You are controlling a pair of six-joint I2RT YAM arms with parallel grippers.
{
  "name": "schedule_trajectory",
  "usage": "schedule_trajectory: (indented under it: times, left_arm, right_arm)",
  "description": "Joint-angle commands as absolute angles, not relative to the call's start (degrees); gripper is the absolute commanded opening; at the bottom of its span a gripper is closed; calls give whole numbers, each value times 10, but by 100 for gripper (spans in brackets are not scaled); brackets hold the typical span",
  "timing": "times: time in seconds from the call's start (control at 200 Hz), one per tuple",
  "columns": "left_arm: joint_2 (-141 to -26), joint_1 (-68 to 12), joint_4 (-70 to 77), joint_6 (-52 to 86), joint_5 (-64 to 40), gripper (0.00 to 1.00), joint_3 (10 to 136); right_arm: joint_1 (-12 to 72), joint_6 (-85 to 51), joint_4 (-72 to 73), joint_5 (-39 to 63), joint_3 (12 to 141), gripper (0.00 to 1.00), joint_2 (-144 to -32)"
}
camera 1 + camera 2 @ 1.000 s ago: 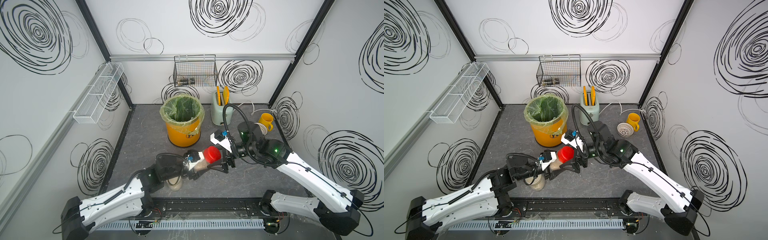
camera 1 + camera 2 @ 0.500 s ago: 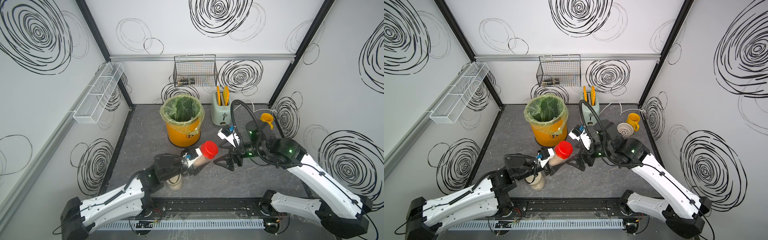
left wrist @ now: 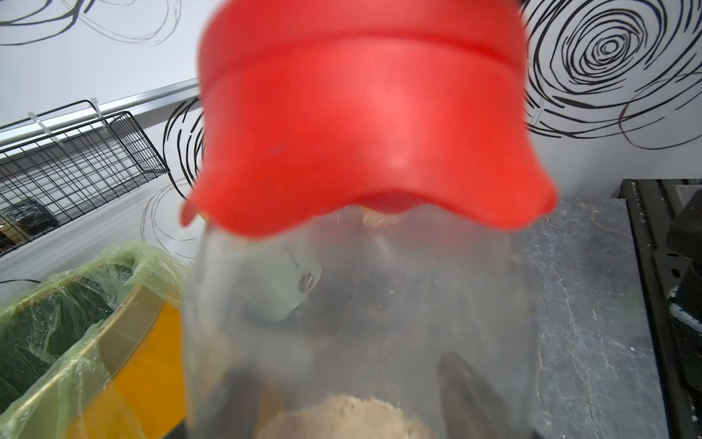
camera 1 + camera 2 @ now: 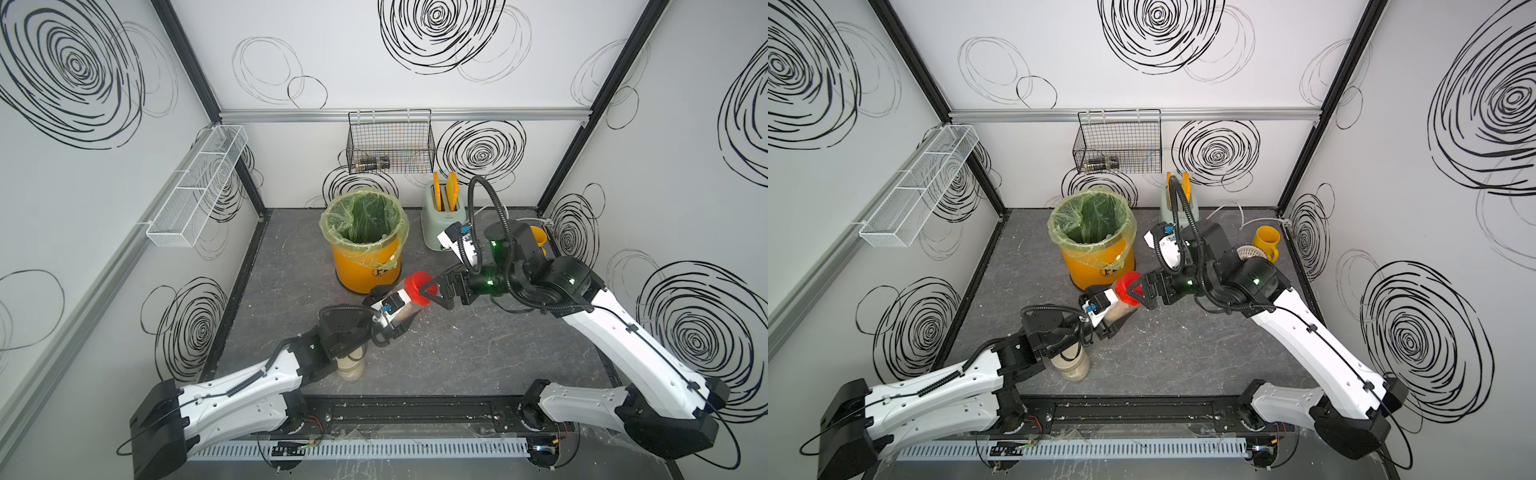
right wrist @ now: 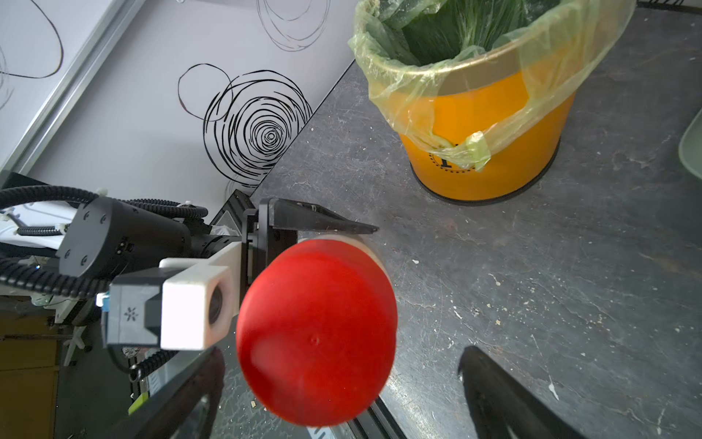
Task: Empty expired oatmeal from jars
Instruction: Unscrew the lid from the jar.
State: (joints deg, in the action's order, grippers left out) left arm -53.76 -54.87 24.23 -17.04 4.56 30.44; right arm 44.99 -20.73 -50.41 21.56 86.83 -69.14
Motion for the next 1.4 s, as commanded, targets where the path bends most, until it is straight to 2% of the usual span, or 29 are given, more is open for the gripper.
schedule_trajectory:
  times: [0.0,0.155,0.22,0.485,0.65,0.775,0.915,1.111,1.146,1.301,1.396]
  left_arm:
    - [-540,-553,300,-185,57,73,319]
    - [-538,-553,304,-183,54,74,317]
    - [-535,-553,304,-179,53,74,317]
    - [-531,-553,298,-179,51,74,312]
    - [-522,-553,290,-174,31,73,315]
    - [-506,-552,285,-163,4,73,316]
    - [-490,-552,276,-148,-26,73,318]
    - [-472,-551,266,-136,-56,73,316]
    - [-470,-551,264,-136,-59,73,316]
    - [-465,-551,260,-134,-67,73,316]
    - [-461,-551,261,-133,-68,73,315]
  right_arm:
    - [448,-223,-489,215,888,98,-699]
    - [451,-215,-488,222,890,100,-718]
    - [453,-211,-490,224,892,98,-724]
    - [472,-208,-478,262,875,71,-730]
    - [477,-178,-474,285,862,66,-729]
    - [477,-104,-472,323,858,64,-721]
    - [478,40,-472,397,842,63,-704]
    - [477,178,-450,411,804,62,-661]
    - [476,192,-439,412,793,64,-651]
    - [467,202,-428,337,778,88,-631]
    - [438,191,-432,332,777,97,-627]
